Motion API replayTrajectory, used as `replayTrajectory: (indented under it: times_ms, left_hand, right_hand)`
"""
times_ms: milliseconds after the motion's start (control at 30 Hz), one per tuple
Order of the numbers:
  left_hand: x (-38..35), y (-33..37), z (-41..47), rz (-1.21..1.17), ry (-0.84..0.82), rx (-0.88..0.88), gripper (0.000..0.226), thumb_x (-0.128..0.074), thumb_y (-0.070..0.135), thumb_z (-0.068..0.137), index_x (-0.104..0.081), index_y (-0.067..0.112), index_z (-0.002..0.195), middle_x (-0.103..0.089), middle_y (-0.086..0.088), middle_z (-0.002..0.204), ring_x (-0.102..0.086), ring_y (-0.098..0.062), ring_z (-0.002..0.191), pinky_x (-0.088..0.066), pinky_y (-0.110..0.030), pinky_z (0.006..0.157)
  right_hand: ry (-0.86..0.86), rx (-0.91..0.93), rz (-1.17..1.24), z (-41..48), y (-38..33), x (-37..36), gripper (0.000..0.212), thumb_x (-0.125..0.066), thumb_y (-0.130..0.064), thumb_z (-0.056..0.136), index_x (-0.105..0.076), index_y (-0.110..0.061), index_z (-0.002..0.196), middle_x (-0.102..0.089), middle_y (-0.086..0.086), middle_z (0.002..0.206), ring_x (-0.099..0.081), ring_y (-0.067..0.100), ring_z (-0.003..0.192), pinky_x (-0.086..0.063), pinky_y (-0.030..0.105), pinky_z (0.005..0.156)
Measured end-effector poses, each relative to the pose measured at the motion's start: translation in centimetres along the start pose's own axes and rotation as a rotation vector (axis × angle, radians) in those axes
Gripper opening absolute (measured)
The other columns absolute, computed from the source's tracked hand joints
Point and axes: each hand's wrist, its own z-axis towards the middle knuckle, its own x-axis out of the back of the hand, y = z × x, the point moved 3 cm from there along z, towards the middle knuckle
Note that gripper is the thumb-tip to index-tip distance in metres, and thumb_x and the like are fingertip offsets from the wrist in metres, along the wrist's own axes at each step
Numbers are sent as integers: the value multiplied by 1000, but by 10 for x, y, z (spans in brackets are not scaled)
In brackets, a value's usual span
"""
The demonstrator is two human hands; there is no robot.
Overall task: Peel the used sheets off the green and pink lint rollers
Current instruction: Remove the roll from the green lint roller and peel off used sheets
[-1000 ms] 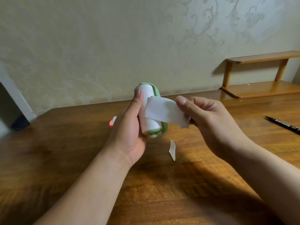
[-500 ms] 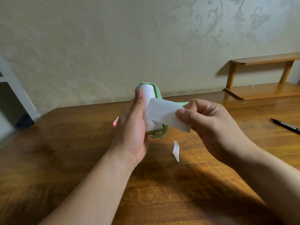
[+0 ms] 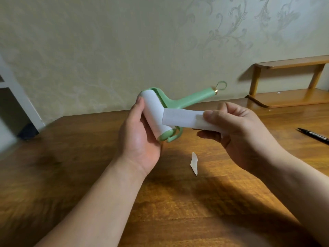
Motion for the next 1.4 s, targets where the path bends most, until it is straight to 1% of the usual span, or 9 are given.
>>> replayTrajectory:
  times_ms: [200,333,433,633,867,967,1067,1233,1400]
  left_hand:
    - [-6,-7,-6,138,27,0,58,-63,66,105,-71,24,144,-79,-9,118,-81,-25,102,-64,-40,78]
    - [-7,-4,-7,252,36,-45,41,-71,47,105,-73,21,136,-79,-11,117,-79,-24,98,-63,-37,75]
    - [-9,-2,-10,328,-2,-64,36,-73,44,104,-76,21,132,-80,-13,118,-79,-29,101,-64,-46,86]
    - [-13,-3,-15,357,-58,-9,43,-72,60,94,-80,34,127,-78,-5,113,-75,-22,101,-63,-41,85]
    - [-15,-6,-15,271,-101,-16,48,-77,54,89,-85,19,120,-82,-9,106,-80,-20,96,-69,-40,82]
    - [-16,-6,-14,278,-73,-21,67,-79,53,89,-72,12,142,-74,-23,136,-73,-28,115,-63,-42,90]
    - [-14,-9,-13,294,-68,-21,70,-84,52,92,-68,6,143,-75,-19,124,-72,-33,115,-59,-49,98]
    - [-12,-15,-12,325,-49,-3,62,-78,54,93,-74,9,135,-77,-22,123,-77,-38,118,-64,-57,99]
    - [-11,-21,-11,351,-16,4,35,-62,45,113,-85,20,119,-79,-14,116,-72,-32,112,-56,-58,109]
  right_hand:
    - [43,-28,19,1,0,3,31,-85,-8,86,-57,-18,82,-73,8,91,-81,33,92,-64,32,63]
    - [35,-102,-25,1,-1,3,33,-82,-43,89,-74,-15,104,-76,12,107,-80,24,86,-63,32,64]
    - [31,-139,-73,0,-2,4,52,-60,-67,94,-76,-18,100,-75,10,89,-73,23,77,-60,31,63]
    - [97,-50,-414,0,-4,9,29,-71,-38,103,-71,-34,131,-84,2,91,-83,19,87,-68,31,74]
    - [154,-32,-513,2,3,9,17,-68,-45,104,-72,-35,117,-84,-11,99,-81,7,93,-68,43,89]
    - [145,52,-544,-3,-3,2,38,-58,-67,101,-72,-33,109,-82,-11,101,-79,7,95,-66,47,91]
    - [21,96,-544,-11,-9,-10,58,-62,-82,88,-76,-26,98,-74,9,96,-73,25,91,-60,54,88]
    - [-109,14,-465,-8,-4,-13,34,-82,-36,95,-70,-4,91,-69,22,89,-61,37,80,-51,57,79]
    - [-122,-22,-374,-5,-2,-8,41,-74,-34,86,-63,5,88,-65,7,84,-61,14,80,-50,25,76]
